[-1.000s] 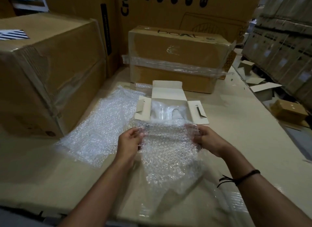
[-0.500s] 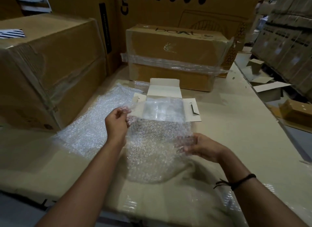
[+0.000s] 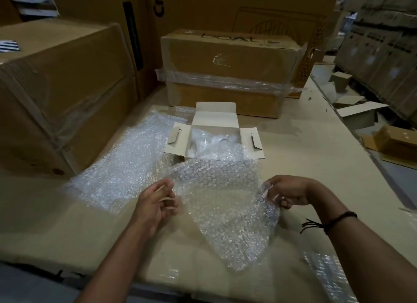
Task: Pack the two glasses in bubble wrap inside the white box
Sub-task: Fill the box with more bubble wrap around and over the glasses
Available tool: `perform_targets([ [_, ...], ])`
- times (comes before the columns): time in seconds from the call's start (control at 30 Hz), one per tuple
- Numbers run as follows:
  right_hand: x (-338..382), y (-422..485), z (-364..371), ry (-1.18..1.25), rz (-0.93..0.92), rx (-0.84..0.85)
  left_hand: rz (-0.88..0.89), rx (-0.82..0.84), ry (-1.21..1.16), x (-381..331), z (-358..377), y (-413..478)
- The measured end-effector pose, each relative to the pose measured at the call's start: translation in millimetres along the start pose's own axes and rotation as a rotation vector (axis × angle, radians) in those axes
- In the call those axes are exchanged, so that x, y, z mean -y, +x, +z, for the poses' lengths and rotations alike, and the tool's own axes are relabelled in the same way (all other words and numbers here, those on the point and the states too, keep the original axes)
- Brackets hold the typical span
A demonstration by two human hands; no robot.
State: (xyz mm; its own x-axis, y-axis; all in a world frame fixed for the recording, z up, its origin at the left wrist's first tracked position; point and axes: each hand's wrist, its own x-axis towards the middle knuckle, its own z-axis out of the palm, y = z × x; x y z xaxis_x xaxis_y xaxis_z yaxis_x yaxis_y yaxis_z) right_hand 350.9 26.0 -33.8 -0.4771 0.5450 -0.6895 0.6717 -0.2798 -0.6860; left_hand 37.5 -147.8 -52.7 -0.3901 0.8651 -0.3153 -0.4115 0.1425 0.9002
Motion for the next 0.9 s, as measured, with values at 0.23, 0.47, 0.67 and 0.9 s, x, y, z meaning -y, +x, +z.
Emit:
perform_targets([
  [0.23,6.0,-3.7,1.1,-0.294,0.048,-0.007,-0.056,0.032,0.007,12.0,13.3,-4.4],
  [0.47,-8.8,-3.5,4.7,-0.34,-0.034,-0.18,0.162,-0.312,0.103,17.6,18.7,0.9],
  [0.67,-12.3,-10.5,53.2,-0.9,-0.375,-0.781,0.387,-0.443,0.136,25.7,11.2,-21.4],
  [0.9,-17.7,8.7,95.4,-0.894,-0.602,-0.556,0.635,-0.237,0.33,14.9,21.0,-41.8],
])
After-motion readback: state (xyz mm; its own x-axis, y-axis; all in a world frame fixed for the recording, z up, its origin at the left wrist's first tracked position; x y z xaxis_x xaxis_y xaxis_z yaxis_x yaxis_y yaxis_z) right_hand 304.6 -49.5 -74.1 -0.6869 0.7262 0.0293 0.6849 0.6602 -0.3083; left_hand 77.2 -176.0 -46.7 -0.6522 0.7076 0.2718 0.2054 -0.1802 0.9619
